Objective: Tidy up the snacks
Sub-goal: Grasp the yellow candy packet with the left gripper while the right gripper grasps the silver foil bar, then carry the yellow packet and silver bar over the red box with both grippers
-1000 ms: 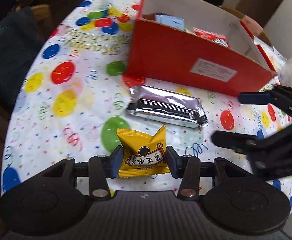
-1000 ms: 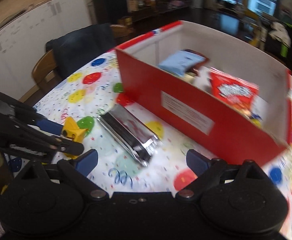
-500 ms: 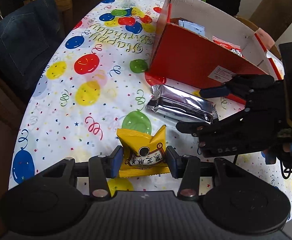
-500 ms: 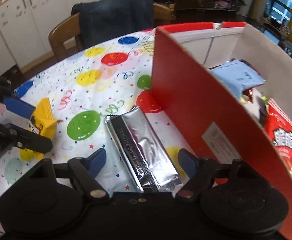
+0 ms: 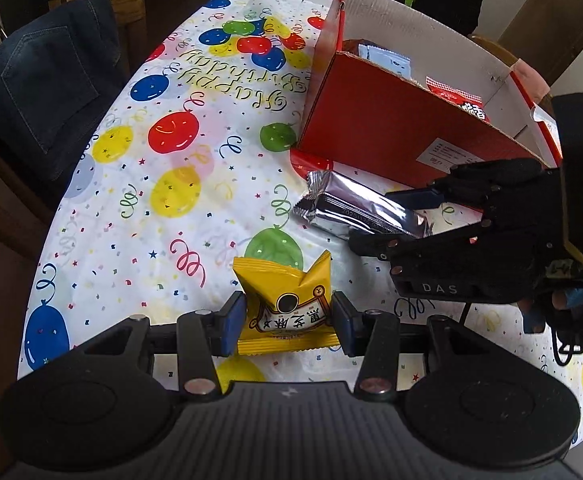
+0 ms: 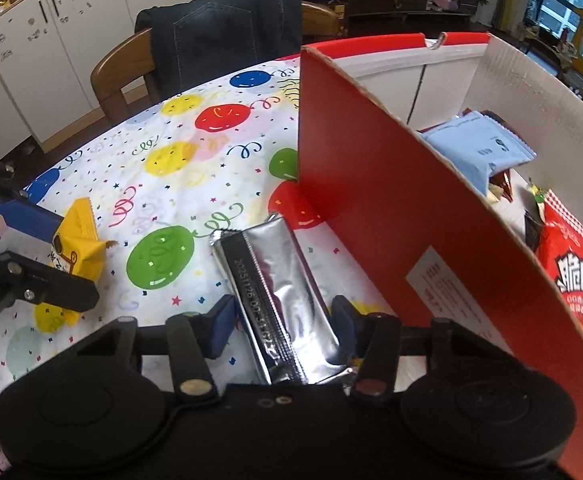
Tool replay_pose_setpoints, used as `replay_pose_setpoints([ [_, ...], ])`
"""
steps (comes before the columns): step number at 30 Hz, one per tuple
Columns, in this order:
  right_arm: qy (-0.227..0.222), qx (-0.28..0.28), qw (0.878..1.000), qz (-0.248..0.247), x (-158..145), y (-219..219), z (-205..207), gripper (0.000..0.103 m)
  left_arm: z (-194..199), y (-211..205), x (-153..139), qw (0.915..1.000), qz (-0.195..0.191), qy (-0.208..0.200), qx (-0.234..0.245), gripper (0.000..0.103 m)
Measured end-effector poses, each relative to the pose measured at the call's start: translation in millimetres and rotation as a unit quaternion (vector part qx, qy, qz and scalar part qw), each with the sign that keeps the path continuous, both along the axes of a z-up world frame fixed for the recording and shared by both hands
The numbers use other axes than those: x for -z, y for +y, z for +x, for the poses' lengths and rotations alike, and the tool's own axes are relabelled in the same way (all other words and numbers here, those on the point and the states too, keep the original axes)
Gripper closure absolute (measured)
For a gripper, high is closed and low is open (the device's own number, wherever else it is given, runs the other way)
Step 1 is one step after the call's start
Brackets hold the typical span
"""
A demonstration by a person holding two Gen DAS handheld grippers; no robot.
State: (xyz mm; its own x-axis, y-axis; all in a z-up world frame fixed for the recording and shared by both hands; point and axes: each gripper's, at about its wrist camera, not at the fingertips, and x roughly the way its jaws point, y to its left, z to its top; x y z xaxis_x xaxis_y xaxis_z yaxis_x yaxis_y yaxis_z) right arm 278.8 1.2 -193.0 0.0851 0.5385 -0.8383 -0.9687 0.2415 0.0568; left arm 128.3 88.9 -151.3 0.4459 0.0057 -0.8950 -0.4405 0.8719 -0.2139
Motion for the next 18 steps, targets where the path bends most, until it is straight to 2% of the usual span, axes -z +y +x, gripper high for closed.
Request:
replay_pose_setpoints([
  [5,-0.003,0.039,0.999,0.002,-2.1,-9.0,-8.4,0.062,1.8,1.0,-0.3,1.0,0.0,-0.001,0.008,0.057],
  [14,0.003,0.132,0.991,0.006,-15.0,-30.4,-20.9,0.062,2.8,-1.1,-2.6,0.9994,0.007,-0.004,0.033,0.057],
  [18,0.004,0.156,0.988,0.012,-24.7,-38.2,-25.3,0.062,2.5,-2.3,-9.4,0.9988,0.01,-0.014,0.045,0.057],
])
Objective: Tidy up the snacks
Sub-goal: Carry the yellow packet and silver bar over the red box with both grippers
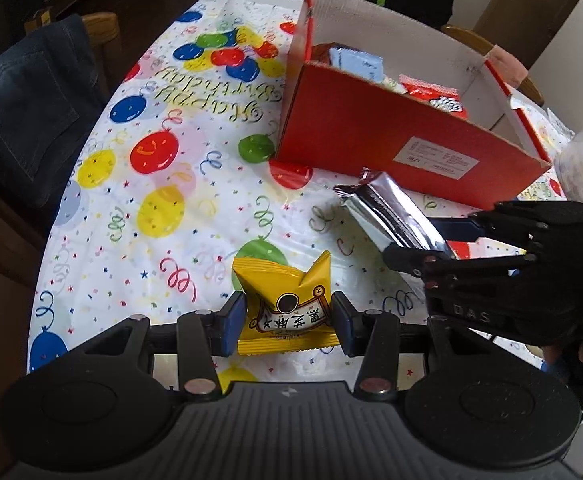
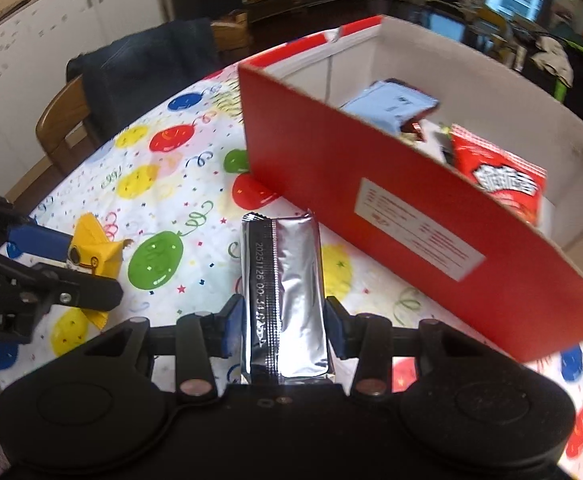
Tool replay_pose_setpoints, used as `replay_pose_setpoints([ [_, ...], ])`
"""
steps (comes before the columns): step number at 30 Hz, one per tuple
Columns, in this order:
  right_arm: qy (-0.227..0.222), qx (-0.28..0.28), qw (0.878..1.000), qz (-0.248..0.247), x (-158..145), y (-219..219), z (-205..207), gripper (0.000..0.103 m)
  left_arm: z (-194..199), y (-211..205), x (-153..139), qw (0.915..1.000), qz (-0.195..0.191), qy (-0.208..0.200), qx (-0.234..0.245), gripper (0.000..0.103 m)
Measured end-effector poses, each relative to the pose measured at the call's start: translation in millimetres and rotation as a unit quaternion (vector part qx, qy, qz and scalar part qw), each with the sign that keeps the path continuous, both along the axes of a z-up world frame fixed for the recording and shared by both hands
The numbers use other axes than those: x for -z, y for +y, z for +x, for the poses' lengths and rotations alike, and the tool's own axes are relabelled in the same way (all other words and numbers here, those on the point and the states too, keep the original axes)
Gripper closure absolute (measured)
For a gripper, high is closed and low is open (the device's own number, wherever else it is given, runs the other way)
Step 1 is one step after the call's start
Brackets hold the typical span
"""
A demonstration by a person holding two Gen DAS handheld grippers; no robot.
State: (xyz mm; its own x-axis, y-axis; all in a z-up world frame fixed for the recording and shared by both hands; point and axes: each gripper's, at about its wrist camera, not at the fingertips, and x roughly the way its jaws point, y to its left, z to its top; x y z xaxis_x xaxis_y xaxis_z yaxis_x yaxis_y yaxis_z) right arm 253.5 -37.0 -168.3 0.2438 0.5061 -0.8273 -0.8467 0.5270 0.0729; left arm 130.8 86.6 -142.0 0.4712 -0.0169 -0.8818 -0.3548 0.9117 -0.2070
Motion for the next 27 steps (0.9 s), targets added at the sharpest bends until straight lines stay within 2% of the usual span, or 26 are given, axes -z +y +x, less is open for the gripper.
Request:
replay_pose_setpoints([
  [7,-0.016,0.059,0.998,0.028,-36.8,-25.0,-10.2,0.062,3.9,-5.2,-22.3,0.9992,0.005,-0.029,0.026,0.057],
  [13,-0.032,0.103,0.992,0.061,-71.7,-47.7,-5.9,0.062,17.3,-8.3,-52.8,0.9972,0.005,-0.059,0.045,0.057],
  [21,-0.055,0.156,0.982,0.087,-105.1,-66.1,30.1,0.062,60.7,-13.9,-91.2,0.9927,0.03,-0.094,0.069,0.057],
  [27,-0.054,0.184,0.977,0.092,-109.0,-68.9,66.8,0.062,102.0,-13.2,-101.0,0.9925,0.036,-0.094,0.07,0.057],
])
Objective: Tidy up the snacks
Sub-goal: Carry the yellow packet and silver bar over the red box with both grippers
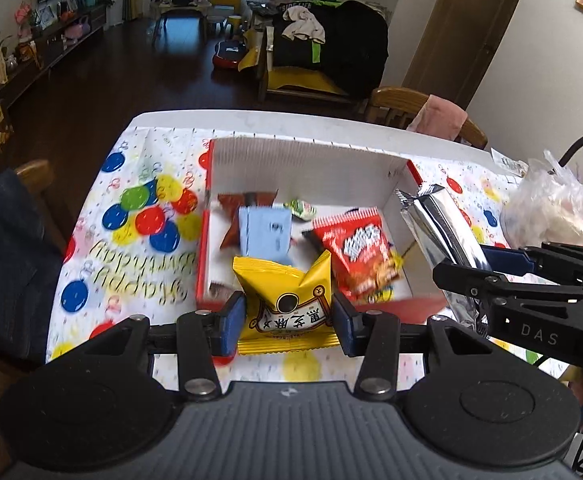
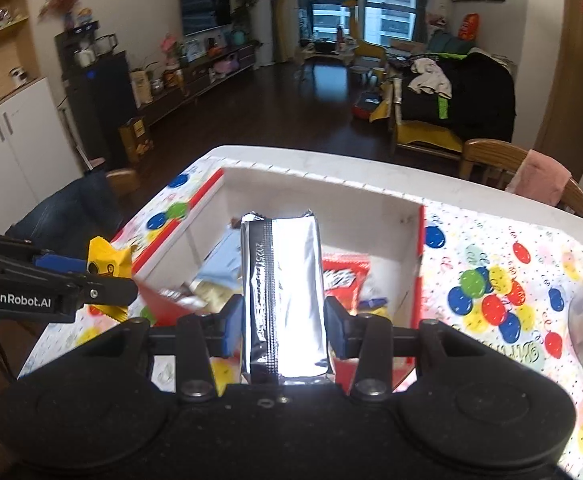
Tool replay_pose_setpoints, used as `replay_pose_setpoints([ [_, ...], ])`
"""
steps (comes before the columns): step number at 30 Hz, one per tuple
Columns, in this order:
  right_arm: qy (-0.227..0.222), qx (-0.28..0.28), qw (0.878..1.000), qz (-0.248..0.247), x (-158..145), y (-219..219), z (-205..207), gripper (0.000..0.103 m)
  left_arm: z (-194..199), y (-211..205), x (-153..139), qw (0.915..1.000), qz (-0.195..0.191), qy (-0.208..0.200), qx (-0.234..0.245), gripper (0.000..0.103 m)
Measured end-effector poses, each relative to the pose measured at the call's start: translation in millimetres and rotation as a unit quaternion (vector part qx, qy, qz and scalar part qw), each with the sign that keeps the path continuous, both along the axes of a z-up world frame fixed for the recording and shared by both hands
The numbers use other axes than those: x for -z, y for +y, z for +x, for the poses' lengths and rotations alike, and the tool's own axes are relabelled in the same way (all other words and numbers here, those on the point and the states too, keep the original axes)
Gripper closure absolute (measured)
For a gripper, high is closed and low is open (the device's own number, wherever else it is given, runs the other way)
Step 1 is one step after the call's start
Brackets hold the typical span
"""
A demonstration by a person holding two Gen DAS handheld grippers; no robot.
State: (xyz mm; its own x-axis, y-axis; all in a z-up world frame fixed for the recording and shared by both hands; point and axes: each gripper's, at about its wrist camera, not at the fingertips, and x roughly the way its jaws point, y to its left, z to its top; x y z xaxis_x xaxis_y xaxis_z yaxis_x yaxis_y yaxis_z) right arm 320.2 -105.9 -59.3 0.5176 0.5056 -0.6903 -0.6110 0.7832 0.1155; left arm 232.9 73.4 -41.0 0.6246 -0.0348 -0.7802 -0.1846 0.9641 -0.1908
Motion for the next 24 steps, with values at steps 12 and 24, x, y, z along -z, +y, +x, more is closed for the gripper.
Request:
replay_pose_setpoints([
  [12,0.058,0.031,0.998,-0.012,32.2,10.8,75.2,0.062,86.1,-0.8,23.9,0.9981,0.019,0.058,0.003,0.057],
  [24,0.091,0.016,0.994,-0.052,74.8,34.9,102.7,0.062,134.0,5.2,65.2,0.9922,0.03,0.121,-0.005,0.057],
])
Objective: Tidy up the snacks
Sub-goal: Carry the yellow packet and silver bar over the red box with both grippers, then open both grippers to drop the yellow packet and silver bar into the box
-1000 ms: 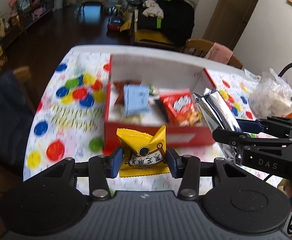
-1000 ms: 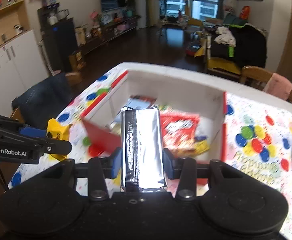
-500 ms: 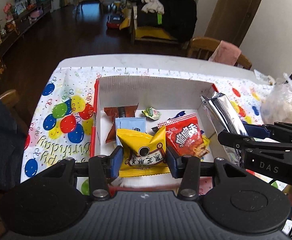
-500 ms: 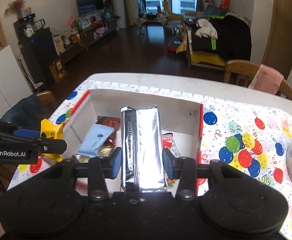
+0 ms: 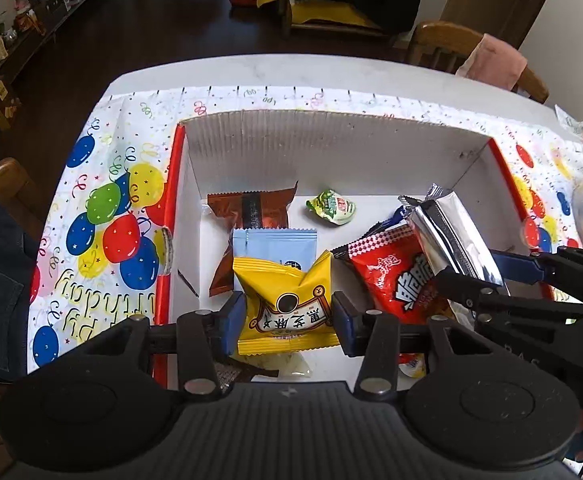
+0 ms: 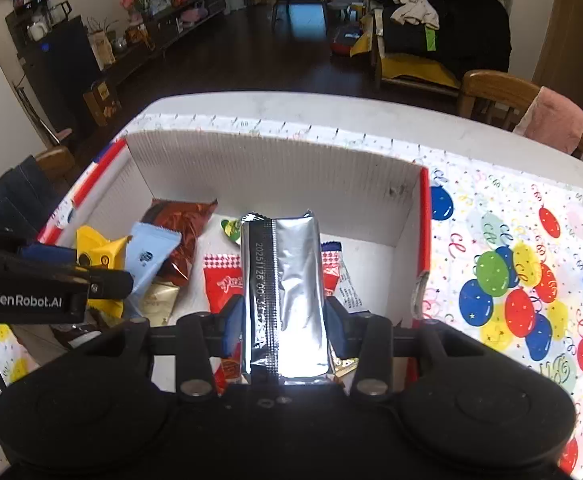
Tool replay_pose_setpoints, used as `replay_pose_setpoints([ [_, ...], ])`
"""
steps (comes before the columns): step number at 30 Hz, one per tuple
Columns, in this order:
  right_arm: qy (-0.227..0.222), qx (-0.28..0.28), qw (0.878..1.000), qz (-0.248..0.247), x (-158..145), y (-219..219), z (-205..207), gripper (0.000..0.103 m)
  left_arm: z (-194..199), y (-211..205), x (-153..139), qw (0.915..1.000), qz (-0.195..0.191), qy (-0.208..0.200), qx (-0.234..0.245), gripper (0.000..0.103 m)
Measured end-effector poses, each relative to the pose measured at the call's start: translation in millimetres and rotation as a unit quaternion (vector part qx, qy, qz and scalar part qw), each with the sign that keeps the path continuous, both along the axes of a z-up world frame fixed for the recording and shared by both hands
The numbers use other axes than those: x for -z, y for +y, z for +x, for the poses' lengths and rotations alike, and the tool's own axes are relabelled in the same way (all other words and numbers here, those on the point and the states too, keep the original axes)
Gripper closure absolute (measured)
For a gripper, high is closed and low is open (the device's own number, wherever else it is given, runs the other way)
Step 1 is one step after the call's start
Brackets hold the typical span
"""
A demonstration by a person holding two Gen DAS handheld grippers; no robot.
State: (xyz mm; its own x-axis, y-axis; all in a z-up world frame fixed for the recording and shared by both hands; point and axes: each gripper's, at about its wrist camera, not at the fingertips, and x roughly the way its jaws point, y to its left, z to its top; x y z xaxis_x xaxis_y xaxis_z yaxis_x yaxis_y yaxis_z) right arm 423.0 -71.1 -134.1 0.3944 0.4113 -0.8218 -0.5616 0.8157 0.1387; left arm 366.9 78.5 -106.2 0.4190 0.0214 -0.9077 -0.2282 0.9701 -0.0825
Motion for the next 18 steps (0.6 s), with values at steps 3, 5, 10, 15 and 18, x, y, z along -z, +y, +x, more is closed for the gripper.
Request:
replay_pose_setpoints([
  [3,0.007,-0.005,1.0,0.0,4.4,2.2,2.3,0.062,3.8,0.0,4.9,1.0,-0.003,0.006,0.001,0.057],
  [5,0.01,-0.008,1.0,-0.002,5.9,3.4,2.3,0.062,5.7,-0.4,8.4,0.9999,-0.003,0.011,0.003,0.057],
  [10,0.013,-0.017,1.0,-0.003,10.0,5.1,3.0,0.061,8.3,-0.8,14.8,0.9998,-0.006,0.018,0.002,0.057],
  [15,0.012,-0.022,1.0,-0.004,10.7,5.9,2.3,0.06,7.8,-0.6,17.1,0.9998,-0.008,0.016,0.0,0.057],
  [18,0.013,-0.018,1.0,0.001,8.8,3.0,0.9,0.06,5.7,-0.4,16.4,0.9999,-0.007,0.012,-0.001,0.057],
])
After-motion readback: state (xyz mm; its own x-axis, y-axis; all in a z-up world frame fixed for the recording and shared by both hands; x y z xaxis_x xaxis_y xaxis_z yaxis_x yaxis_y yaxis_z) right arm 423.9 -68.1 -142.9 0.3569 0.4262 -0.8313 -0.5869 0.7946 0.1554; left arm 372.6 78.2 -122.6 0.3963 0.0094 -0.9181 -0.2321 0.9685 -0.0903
